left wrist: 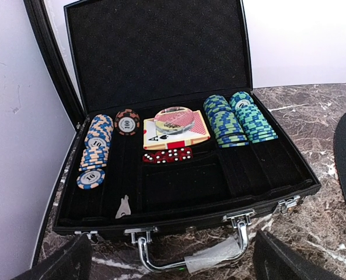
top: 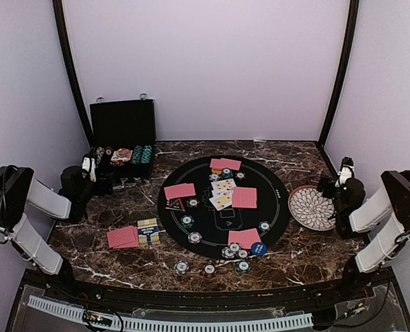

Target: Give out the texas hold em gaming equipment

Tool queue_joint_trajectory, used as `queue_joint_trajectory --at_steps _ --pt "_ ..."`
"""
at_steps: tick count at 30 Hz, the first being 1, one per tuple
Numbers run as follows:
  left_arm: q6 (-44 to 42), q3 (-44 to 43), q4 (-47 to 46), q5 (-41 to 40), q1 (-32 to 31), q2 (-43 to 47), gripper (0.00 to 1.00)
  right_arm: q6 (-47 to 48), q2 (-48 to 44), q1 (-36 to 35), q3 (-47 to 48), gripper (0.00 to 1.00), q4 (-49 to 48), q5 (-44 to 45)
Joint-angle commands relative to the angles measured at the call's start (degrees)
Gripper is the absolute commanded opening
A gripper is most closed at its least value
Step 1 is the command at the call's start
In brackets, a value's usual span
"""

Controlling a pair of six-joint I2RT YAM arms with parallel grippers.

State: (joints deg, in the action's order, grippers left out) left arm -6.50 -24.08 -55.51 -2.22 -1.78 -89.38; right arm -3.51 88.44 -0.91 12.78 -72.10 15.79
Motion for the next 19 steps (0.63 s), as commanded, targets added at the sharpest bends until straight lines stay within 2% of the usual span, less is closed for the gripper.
queue_joint_trajectory --at_steps 1,19 --pt "0.8 -0.6 0.5 -0.3 0.2 0.3 0.99 -0.1 0.0 0.3 0.5 0.99 -2.0 -3.3" --pt "0.8 -0.6 0.4 -0.2 0.2 0.3 0.99 -0.1 0.0 0.4 0.7 0.98 -1.5 -3.8"
